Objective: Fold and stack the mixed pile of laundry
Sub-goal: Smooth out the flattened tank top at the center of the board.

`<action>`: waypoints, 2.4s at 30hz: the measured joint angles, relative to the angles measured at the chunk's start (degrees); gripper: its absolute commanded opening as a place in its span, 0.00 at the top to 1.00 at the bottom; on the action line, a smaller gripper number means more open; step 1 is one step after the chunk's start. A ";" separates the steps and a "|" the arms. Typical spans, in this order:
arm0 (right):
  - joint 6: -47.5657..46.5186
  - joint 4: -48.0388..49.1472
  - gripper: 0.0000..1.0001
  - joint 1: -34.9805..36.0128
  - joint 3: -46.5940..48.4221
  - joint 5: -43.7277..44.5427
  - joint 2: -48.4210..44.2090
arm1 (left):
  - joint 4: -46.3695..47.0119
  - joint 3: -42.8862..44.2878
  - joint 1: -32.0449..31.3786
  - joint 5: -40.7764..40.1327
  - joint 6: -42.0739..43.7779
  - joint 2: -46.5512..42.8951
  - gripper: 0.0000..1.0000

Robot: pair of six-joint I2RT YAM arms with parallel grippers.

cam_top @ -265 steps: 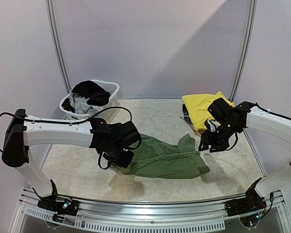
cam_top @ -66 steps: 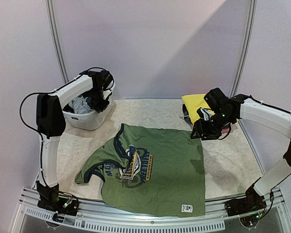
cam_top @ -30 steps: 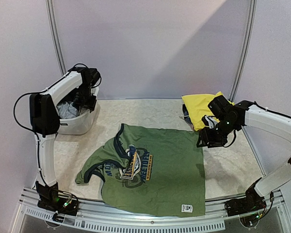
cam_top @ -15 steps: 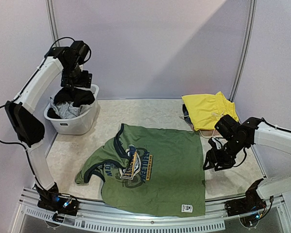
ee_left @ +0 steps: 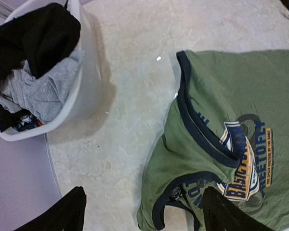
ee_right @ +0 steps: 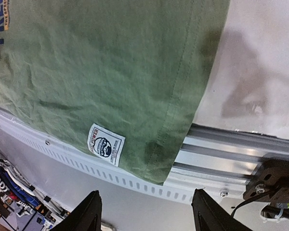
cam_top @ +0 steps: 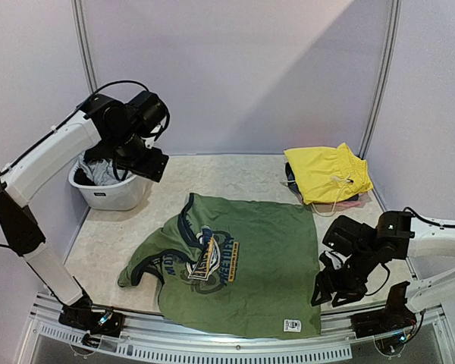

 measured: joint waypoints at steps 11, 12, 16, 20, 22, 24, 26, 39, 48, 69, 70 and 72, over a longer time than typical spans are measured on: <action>15.69 3.69 0.41 9.31 -1.20 -1.81 6.84 | -0.02 -6.73 -3.10 7.93 -2.29 -5.53 0.19; 16.13 4.52 0.41 9.64 -1.49 -2.10 7.85 | 0.07 -7.02 -3.23 8.37 -2.27 -6.01 0.19; 18.16 8.90 0.41 10.51 -3.32 -4.31 11.56 | -0.04 -9.38 -3.39 9.94 -2.10 -8.87 0.19; 19.17 11.39 0.45 11.28 -3.96 -5.68 14.03 | 0.00 -10.19 -3.41 10.56 -1.92 -10.29 0.20; 19.37 12.46 0.51 11.56 -3.98 -5.95 15.19 | 0.02 -10.60 -3.41 10.84 -1.86 -10.82 0.21; 19.71 13.73 0.58 11.76 -4.33 -6.03 15.56 | -0.02 -11.10 -3.41 11.26 -1.86 -11.19 0.21; 20.00 15.04 0.65 11.80 -4.92 -6.03 15.56 | 0.07 -11.67 -3.41 11.69 -1.84 -11.34 0.21; 20.96 14.08 1.00 11.89 -7.91 -2.71 11.82 | 1.18 -15.47 -4.39 15.50 1.18 -12.28 0.22; 24.68 -3.67 1.00 9.92 -7.93 4.76 -3.04 | 3.65 -17.40 -8.81 19.19 4.66 -11.93 0.26; 19.71 -11.50 1.00 3.72 -7.89 8.83 -2.89 | 10.51 -21.53 -22.18 21.22 3.96 3.41 0.41; 19.50 -11.47 1.00 3.65 -7.85 8.83 -2.64 | 11.13 -21.75 -22.67 21.29 3.32 4.24 0.42; 19.19 -11.32 1.00 3.52 -7.74 8.83 -2.21 | 12.46 -22.05 -23.65 21.44 1.97 6.40 0.42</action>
